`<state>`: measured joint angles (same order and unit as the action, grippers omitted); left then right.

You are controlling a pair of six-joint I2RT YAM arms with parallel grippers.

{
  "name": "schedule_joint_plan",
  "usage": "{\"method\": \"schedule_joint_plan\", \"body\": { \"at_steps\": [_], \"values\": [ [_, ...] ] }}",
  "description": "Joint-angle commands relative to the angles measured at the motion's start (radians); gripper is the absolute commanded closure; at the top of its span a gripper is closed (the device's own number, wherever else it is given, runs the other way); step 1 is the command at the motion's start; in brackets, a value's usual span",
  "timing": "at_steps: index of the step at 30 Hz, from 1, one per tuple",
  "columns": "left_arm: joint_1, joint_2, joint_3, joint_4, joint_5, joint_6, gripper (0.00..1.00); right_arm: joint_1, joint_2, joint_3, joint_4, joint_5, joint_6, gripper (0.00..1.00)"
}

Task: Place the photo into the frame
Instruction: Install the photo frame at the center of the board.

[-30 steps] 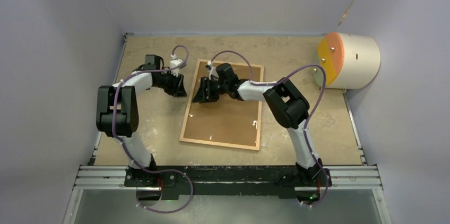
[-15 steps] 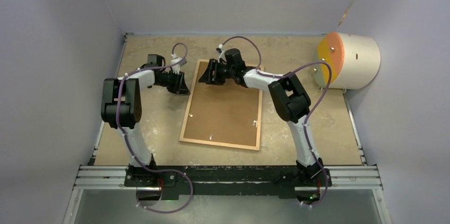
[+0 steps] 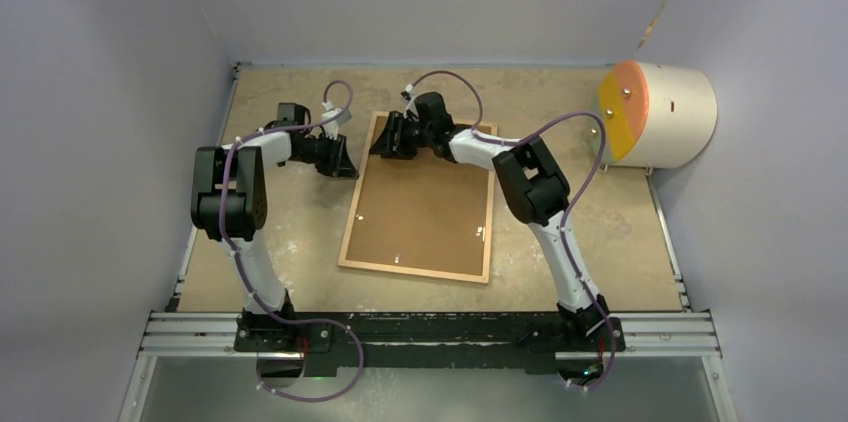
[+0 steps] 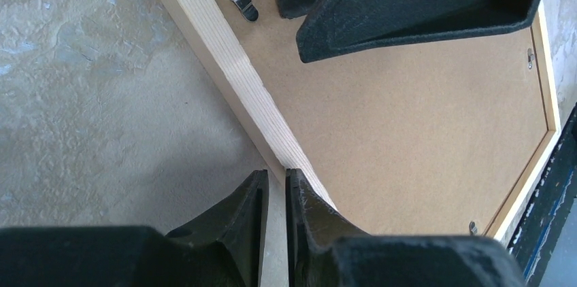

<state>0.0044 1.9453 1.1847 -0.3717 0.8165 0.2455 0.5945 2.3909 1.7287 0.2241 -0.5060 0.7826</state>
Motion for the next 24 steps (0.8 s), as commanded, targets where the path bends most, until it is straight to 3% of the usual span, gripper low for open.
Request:
{"method": "schedule_joint_plan", "body": {
  "at_steps": [1, 24],
  "values": [
    [-0.004, 0.021, -0.024, 0.026, -0.029, 0.035, 0.83, -0.002, 0.02, 0.046, -0.025, 0.036, -0.007, 0.51],
    [-0.004, 0.017, -0.031, 0.02, -0.035, 0.049, 0.85, 0.028, 0.085, 0.113, -0.005, 0.014, 0.033, 0.58]
  ]
}}
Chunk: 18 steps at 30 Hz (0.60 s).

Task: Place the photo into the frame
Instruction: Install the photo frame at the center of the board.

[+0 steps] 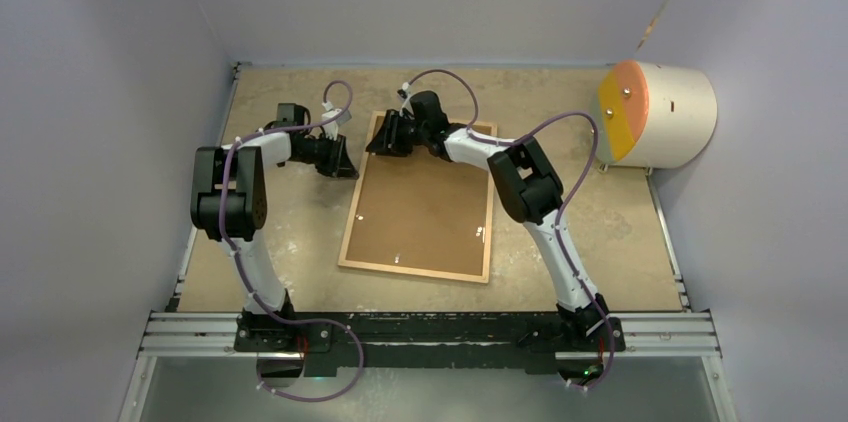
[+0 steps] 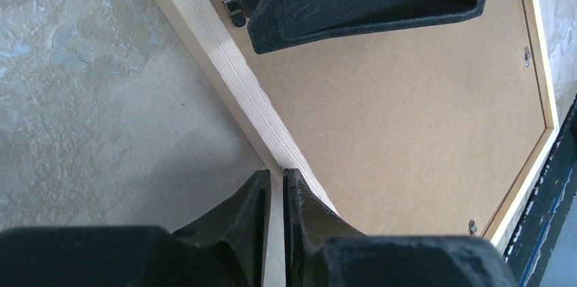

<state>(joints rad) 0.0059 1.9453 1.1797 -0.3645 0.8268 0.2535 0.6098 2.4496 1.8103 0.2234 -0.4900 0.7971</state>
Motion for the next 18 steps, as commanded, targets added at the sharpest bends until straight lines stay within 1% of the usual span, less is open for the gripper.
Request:
{"method": "schedule_joint_plan", "body": {
  "at_steps": [1, 8, 18],
  "values": [
    [-0.006, 0.017, -0.026, 0.012, -0.045, 0.041, 0.85, 0.013, 0.027, 0.031, -0.003, 0.001, 0.02, 0.58],
    [-0.006, 0.014, -0.026, 0.008, -0.041, 0.049, 0.85, 0.016, 0.041, 0.035, 0.018, 0.016, 0.049, 0.6],
    [-0.006, 0.011, -0.026, 0.002, -0.041, 0.056, 0.86, 0.025, 0.04, 0.008, 0.066, 0.077, 0.101, 0.62]
  ]
}}
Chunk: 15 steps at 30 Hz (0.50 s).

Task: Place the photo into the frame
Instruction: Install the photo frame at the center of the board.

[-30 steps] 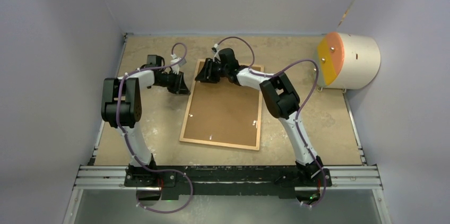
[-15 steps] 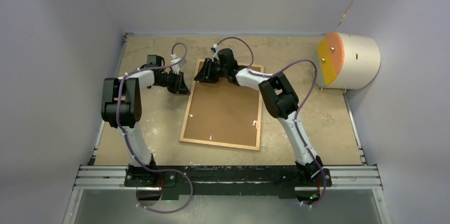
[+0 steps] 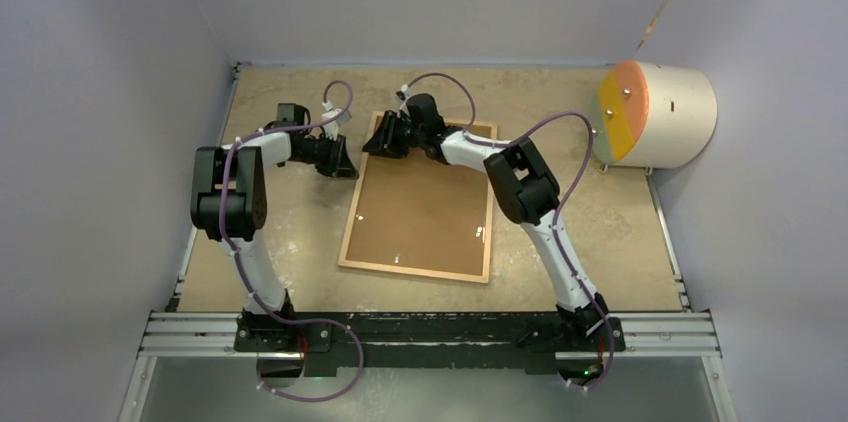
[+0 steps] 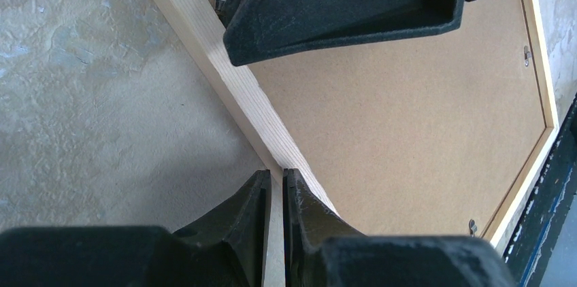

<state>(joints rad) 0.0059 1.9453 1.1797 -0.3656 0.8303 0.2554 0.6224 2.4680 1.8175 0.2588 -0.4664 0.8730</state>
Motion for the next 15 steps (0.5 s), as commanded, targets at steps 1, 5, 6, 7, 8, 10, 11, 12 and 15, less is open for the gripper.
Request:
{"method": "schedule_joint_plan", "body": {
  "at_steps": [1, 5, 6, 7, 8, 10, 11, 12, 15],
  "values": [
    [-0.006, 0.01, -0.026, 0.003, -0.045, 0.054, 0.86, 0.014, 0.022, -0.001, 0.032, 0.057, 0.027, 0.62],
    [-0.006, 0.007, -0.028, -0.002, -0.049, 0.06, 0.86, 0.014, 0.019, -0.003, 0.033, 0.066, 0.027, 0.63],
    [-0.006, 0.005, -0.028, -0.003, -0.05, 0.061, 0.86, 0.014, 0.017, -0.005, 0.034, 0.063, 0.027, 0.63],
    [-0.006, 0.004, -0.028, -0.004, -0.051, 0.061, 0.86, 0.014, 0.012, -0.009, 0.033, 0.06, 0.026, 0.63],
    [-0.006, 0.002, -0.026, -0.006, -0.051, 0.061, 0.86, 0.014, 0.0, -0.014, 0.033, 0.052, 0.024, 0.64],
    [-0.006, -0.003, -0.026, -0.011, -0.051, 0.065, 0.86, 0.014, -0.037, -0.038, 0.036, 0.038, 0.014, 0.63],
    [-0.006, -0.005, -0.028, -0.013, -0.053, 0.067, 0.86, 0.014, -0.061, -0.058, 0.036, 0.026, 0.011, 0.63],
    [-0.006, -0.008, -0.028, -0.016, -0.055, 0.069, 0.86, 0.012, -0.084, -0.079, 0.039, 0.021, 0.006, 0.62],
    [-0.006, -0.011, -0.031, -0.016, -0.059, 0.074, 0.86, 0.007, -0.143, -0.131, 0.027, 0.031, -0.017, 0.59]
  ]
}}
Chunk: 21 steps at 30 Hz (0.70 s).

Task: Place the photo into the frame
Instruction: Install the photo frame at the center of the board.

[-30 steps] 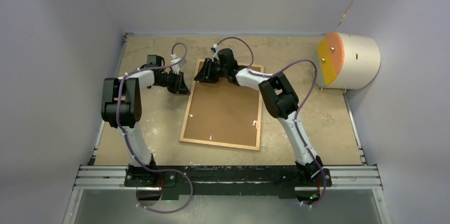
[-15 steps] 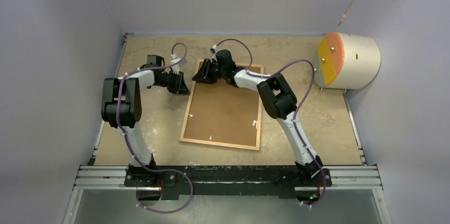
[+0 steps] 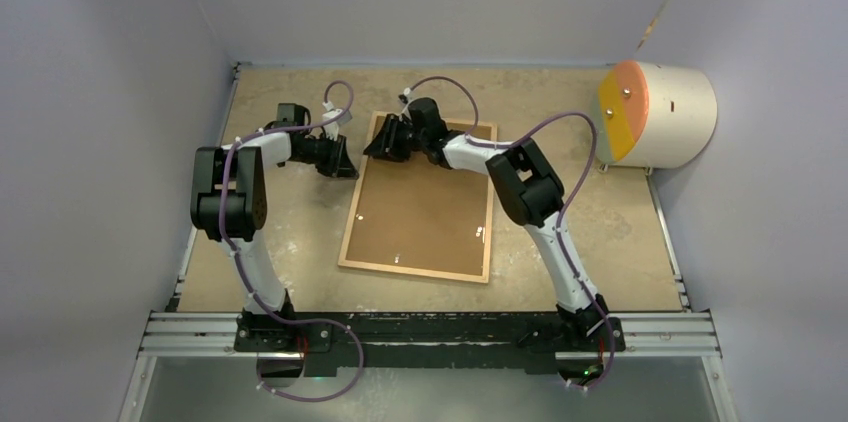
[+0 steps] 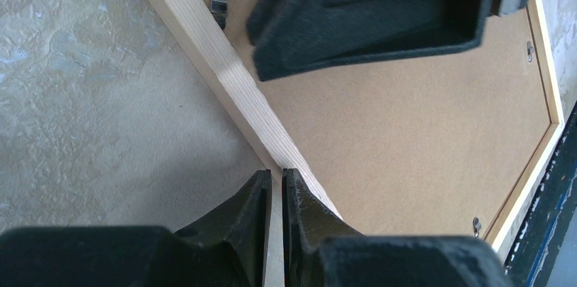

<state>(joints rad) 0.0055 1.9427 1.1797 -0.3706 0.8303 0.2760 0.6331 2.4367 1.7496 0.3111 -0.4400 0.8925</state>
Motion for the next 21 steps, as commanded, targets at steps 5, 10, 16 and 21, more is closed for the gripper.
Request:
{"method": "schedule_joint_plan", "body": {
  "at_steps": [5, 10, 16, 21],
  "values": [
    [-0.006, -0.005, -0.033, -0.008, -0.057, 0.047, 0.87, -0.003, -0.112, -0.071, -0.057, 0.029, -0.062, 0.57],
    [-0.006, -0.013, -0.034, -0.013, -0.057, 0.05, 0.87, 0.0, -0.061, -0.03, -0.06, 0.066, -0.06, 0.57],
    [-0.006, -0.01, -0.031, -0.016, -0.052, 0.05, 0.87, 0.005, -0.022, 0.012, -0.075, 0.116, -0.06, 0.6],
    [-0.006, -0.013, -0.025, -0.023, -0.052, 0.054, 0.87, 0.015, 0.005, 0.057, -0.101, 0.144, -0.058, 0.61]
  ]
}}
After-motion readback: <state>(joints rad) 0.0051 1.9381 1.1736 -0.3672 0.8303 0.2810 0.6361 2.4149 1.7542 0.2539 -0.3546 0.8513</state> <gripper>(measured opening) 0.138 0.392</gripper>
